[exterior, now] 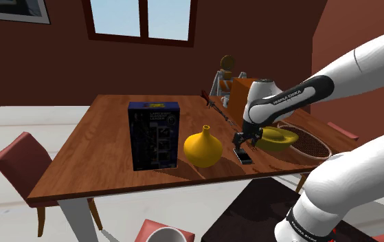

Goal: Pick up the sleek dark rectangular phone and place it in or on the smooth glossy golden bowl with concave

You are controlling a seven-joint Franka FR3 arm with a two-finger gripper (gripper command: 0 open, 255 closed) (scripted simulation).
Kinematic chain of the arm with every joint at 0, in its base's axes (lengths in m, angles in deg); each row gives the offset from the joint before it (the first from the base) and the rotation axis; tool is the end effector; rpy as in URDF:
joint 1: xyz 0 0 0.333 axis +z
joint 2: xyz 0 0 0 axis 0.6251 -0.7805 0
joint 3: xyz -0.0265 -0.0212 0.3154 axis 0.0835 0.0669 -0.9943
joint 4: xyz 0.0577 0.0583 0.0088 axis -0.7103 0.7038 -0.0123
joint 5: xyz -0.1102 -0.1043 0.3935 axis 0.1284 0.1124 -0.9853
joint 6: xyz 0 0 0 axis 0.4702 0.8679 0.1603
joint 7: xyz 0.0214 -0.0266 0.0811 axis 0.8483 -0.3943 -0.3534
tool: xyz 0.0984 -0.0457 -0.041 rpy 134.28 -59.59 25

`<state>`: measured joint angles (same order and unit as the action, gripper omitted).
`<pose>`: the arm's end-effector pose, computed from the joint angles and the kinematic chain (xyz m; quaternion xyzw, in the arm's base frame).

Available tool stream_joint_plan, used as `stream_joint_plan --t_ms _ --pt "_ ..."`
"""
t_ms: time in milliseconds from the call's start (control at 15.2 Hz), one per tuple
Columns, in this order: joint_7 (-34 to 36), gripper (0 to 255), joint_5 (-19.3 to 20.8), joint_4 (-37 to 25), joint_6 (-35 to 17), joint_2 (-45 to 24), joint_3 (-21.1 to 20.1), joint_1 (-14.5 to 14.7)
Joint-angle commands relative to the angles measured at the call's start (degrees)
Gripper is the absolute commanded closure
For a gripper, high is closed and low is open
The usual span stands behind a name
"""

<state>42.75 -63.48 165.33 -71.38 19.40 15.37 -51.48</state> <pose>0.3495 -0.1325 0.2979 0.9792 -0.2005 0.0050 0.0311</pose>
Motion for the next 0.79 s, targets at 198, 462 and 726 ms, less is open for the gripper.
stream_joint_plan --t_ms 198,462,726 --pt "1.2 0 0.9 1.4 -8.8 -7.1 1.0 -1.2" --pt "1.4 0 1.3 2.0 -13.3 -11.1 1.3 -1.4" --pt "1.4 0 1.3 2.0 -14.0 -11.7 1.3 -1.4"
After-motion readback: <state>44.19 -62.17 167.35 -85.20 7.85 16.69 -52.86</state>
